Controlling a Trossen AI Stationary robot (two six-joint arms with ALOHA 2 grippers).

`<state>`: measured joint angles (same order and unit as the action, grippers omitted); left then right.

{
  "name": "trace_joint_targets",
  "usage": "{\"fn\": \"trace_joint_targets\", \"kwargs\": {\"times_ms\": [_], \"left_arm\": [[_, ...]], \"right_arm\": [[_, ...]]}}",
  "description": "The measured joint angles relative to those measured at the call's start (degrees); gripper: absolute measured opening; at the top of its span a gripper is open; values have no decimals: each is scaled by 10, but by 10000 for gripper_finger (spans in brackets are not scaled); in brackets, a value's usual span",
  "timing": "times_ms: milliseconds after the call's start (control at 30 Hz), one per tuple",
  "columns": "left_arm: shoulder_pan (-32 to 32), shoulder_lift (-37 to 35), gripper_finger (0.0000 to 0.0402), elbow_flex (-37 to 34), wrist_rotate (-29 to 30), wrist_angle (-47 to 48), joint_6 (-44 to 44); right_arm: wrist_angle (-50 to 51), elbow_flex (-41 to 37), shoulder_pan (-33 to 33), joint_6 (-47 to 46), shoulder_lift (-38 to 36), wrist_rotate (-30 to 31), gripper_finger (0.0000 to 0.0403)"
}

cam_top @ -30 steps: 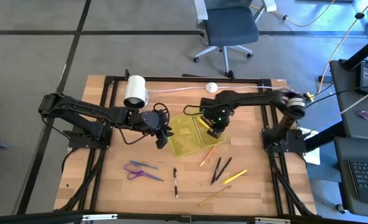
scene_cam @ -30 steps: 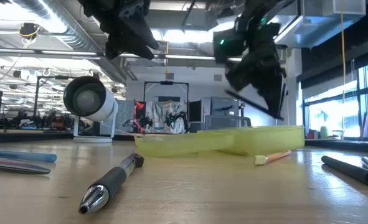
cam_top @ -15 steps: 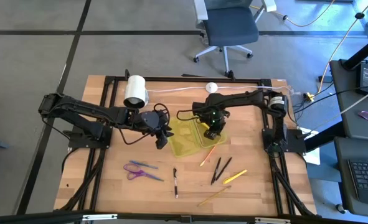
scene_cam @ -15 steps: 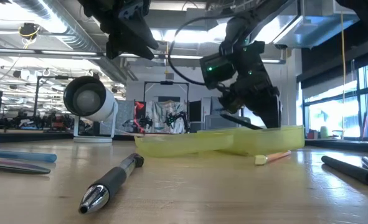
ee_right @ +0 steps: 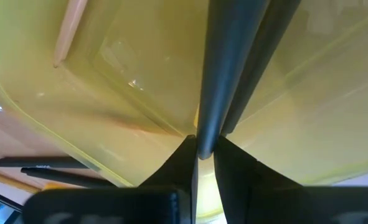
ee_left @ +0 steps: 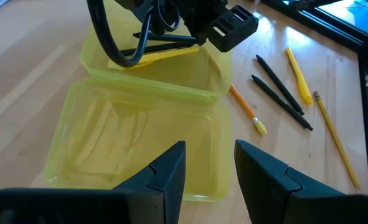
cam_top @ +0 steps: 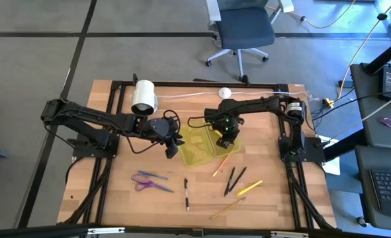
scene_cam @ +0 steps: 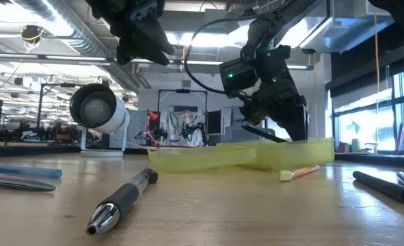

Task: Pick & place school supplies into a supply box
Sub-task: Put the black pen into the yellow supply box, then put the blue pen into the yellow supply box

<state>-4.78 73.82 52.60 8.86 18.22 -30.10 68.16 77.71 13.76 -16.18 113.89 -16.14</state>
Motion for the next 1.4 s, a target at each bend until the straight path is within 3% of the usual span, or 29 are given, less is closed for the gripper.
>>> {"fn": "trace_joint_targets", "kwargs": {"times_ms": [267, 567, 800, 1033, 1167, 1400], "left_arm": [[0, 0, 130, 0, 0, 0, 9], [0, 0, 130, 0, 0, 0, 9], [0, 0, 130, 0, 0, -1, 79], [0, 0, 130, 0, -19, -4, 135], [0, 0, 130, 0, -31, -5, 135], [0, 0, 130, 0, -29, -5, 135]], "right_arm": [[0, 0, 0, 3, 0, 0, 50], [0, 0, 0, 2, 0, 0, 122], [24, 40, 0, 4, -20, 28, 137], [-10, 58, -29, 2, -122, 52, 138], [-90, 24, -66, 23, -213, 56, 138], [-195, -72, -160, 33, -347, 129, 138]]}}
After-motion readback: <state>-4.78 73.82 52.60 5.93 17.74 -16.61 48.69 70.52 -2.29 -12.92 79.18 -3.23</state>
